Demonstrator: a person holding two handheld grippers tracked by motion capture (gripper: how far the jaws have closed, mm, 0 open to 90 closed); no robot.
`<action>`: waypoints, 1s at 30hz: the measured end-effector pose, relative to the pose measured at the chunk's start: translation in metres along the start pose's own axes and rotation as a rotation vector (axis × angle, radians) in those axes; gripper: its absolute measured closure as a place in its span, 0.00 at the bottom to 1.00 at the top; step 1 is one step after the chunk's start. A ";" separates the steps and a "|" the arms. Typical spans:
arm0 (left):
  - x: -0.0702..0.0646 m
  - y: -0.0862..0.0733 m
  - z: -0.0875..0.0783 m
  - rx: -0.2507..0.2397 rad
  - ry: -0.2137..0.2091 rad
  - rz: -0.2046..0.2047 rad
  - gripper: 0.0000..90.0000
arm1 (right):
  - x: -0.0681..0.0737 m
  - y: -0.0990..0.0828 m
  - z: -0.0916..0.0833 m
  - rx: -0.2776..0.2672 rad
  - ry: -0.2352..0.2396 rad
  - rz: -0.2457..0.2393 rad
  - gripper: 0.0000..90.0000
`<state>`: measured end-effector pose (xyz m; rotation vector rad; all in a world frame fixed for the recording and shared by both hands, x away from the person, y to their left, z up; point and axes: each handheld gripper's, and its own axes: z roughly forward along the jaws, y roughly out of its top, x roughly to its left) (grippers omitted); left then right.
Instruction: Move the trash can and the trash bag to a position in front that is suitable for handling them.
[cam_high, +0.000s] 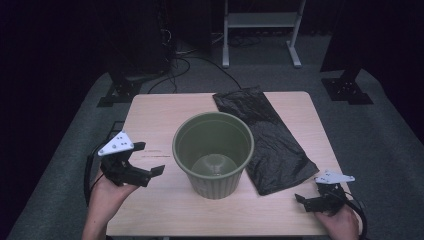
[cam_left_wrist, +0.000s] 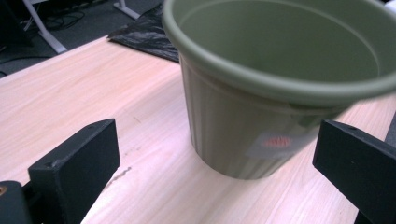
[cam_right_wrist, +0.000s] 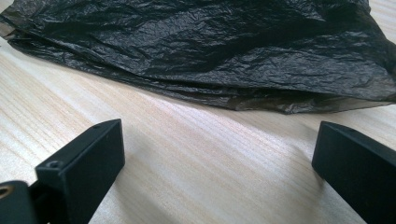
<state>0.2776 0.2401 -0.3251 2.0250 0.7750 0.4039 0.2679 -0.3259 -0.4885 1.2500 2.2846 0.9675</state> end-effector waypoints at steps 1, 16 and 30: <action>-0.001 -0.005 0.002 0.008 -0.004 -0.003 0.00 | 0.000 0.000 0.000 0.000 0.000 0.000 0.01; -0.018 -0.073 0.046 0.019 -0.046 0.012 0.00 | 0.000 0.000 0.000 0.000 -0.002 0.004 0.01; -0.015 -0.119 0.086 0.112 -0.001 0.015 0.00 | 0.000 0.000 0.000 0.000 -0.001 0.004 0.01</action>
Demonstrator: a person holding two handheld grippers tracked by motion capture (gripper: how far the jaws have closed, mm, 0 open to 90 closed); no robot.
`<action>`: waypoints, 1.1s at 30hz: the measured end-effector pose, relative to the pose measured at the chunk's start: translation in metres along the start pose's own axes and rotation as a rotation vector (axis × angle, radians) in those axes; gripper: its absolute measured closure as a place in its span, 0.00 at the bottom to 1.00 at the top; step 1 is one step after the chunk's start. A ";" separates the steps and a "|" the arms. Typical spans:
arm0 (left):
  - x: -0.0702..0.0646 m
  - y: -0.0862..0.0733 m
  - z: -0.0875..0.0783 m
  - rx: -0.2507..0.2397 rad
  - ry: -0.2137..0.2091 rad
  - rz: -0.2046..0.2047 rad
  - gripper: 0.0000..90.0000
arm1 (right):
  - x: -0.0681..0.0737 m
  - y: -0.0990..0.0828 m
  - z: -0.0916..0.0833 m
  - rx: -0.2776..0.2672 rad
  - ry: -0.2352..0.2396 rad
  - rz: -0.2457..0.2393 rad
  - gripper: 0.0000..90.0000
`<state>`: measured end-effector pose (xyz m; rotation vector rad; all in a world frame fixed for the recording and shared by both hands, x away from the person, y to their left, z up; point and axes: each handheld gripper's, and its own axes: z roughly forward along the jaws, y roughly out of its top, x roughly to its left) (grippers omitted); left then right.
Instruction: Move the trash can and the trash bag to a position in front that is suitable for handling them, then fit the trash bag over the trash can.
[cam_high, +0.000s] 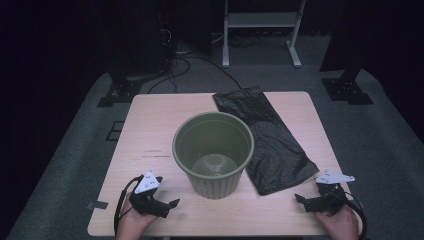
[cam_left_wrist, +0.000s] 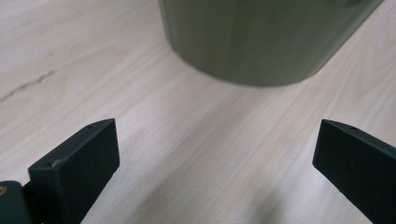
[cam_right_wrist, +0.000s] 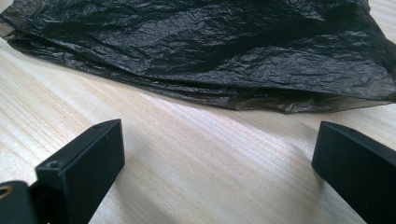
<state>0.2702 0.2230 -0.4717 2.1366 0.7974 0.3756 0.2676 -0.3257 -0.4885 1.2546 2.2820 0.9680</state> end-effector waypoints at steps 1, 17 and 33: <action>0.001 -0.002 0.002 0.007 0.002 -0.001 0.00 | 0.000 0.000 0.000 0.000 0.000 0.000 0.01; 0.004 -0.003 0.014 0.077 0.047 0.002 0.00 | 0.000 0.000 0.000 0.000 -0.001 0.000 0.01; 0.006 -0.002 0.017 0.094 0.037 -0.012 0.00 | -0.001 0.002 -0.011 -0.044 -0.030 0.020 0.01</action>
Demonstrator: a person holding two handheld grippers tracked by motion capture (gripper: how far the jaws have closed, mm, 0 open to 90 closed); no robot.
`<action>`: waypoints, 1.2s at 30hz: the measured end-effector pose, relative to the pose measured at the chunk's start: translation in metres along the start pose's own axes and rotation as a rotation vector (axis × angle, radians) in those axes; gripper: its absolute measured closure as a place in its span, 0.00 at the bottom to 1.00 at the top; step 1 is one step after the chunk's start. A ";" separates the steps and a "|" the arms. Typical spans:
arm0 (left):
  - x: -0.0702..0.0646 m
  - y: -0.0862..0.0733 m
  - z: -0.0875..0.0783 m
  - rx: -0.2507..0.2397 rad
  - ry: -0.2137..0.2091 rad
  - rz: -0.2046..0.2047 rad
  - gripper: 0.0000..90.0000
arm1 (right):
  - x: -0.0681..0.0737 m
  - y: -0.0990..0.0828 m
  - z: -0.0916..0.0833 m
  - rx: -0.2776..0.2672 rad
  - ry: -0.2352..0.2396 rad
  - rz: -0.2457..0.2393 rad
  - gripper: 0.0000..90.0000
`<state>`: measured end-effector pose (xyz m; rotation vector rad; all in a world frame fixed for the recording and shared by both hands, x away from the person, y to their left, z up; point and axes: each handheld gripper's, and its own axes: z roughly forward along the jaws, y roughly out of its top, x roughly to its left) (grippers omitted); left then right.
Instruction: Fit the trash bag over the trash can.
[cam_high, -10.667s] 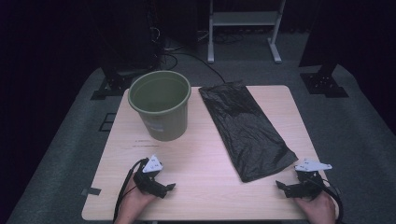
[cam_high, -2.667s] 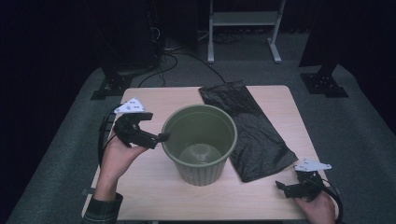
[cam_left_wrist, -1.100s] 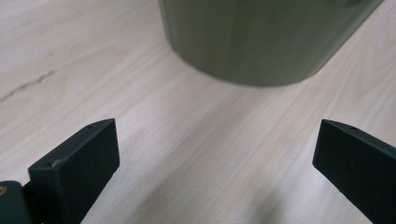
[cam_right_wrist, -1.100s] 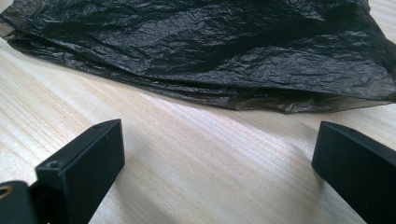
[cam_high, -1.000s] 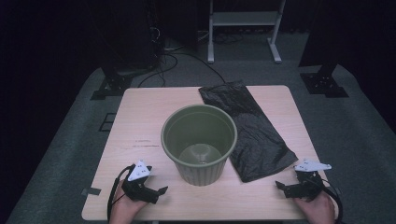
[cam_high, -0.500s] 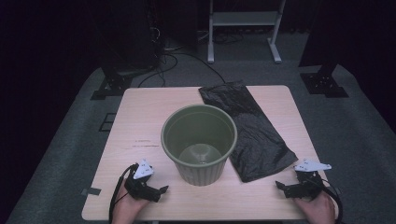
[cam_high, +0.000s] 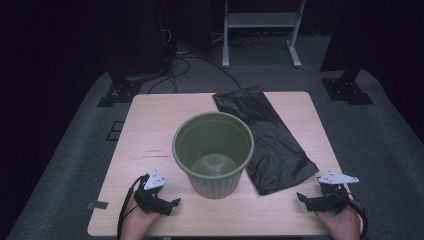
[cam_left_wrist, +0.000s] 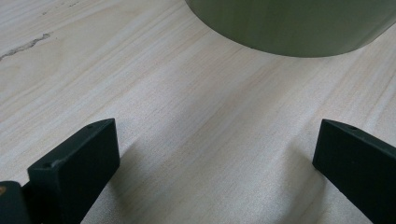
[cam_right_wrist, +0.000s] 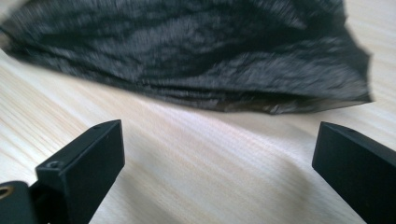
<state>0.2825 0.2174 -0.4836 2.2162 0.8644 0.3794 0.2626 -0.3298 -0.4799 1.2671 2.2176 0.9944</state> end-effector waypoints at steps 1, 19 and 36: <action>0.000 0.000 0.000 0.000 0.000 0.000 0.00 | 0.000 0.002 -0.003 -0.011 -0.004 0.000 0.01; 0.000 0.000 0.000 0.000 0.000 0.000 0.00 | 0.020 0.050 0.033 0.024 0.065 -0.081 0.01; 0.000 0.000 0.000 0.000 0.001 -0.001 0.00 | 0.019 0.052 0.055 0.086 0.104 -0.095 0.30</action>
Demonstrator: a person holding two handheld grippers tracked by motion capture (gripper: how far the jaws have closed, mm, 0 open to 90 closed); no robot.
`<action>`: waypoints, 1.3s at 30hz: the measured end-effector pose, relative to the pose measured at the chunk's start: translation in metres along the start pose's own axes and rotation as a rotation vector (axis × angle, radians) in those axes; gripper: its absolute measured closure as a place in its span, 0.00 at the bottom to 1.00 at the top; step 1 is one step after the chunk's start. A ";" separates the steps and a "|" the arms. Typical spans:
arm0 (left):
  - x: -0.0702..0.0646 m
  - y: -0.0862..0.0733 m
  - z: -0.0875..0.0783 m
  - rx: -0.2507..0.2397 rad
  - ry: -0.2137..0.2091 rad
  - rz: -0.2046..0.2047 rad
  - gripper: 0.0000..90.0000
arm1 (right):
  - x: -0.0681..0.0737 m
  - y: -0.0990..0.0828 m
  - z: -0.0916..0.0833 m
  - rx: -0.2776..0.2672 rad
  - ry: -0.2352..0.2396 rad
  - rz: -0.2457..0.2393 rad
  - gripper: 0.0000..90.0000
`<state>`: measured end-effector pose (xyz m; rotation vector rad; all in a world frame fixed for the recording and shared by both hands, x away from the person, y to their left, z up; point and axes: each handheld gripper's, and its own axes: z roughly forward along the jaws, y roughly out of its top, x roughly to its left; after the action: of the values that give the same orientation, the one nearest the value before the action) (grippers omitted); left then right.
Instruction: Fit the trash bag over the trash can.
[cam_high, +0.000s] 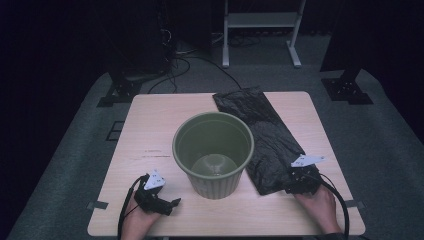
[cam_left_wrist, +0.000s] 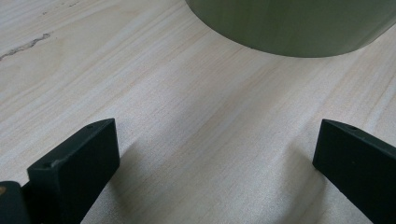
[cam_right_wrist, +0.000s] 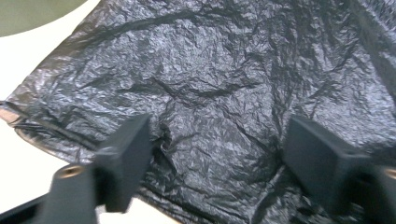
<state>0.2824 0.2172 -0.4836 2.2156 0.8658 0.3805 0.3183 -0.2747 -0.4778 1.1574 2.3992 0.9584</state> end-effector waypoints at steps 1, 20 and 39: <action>0.000 0.000 0.000 0.000 0.000 0.000 0.00 | 0.000 -0.001 -0.001 -0.004 0.000 -0.002 0.34; 0.000 0.000 0.000 0.002 0.002 -0.002 0.00 | -0.005 -0.007 -0.011 -0.021 0.001 -0.010 0.99; 0.000 0.000 0.000 0.001 0.003 -0.003 0.00 | 0.000 -0.038 -0.051 -0.046 0.047 0.008 0.98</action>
<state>0.2826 0.2169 -0.4836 2.2153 0.8708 0.3818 0.2695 -0.3145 -0.4669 1.1409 2.3974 1.0495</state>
